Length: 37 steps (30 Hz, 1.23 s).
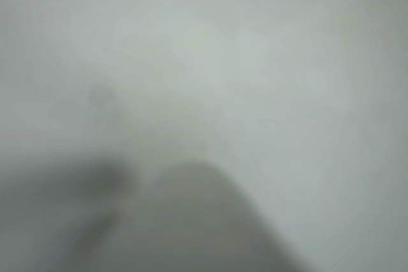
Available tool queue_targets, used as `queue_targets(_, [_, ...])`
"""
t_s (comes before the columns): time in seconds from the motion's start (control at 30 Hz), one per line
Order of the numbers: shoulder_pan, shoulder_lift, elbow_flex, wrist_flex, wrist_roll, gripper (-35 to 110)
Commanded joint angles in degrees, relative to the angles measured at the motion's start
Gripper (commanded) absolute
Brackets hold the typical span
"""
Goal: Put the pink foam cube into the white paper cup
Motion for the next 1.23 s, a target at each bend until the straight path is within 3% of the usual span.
queue_targets(0.0, [-3.25, 1.49, -0.79, 1.41, -3.52, 0])
queue_targets(0.07, [-4.66, 1.49, -0.79, 1.93, -7.91, 0])
queue_targets(1.2, [-5.8, 1.49, -0.79, 1.93, -7.91, 0])
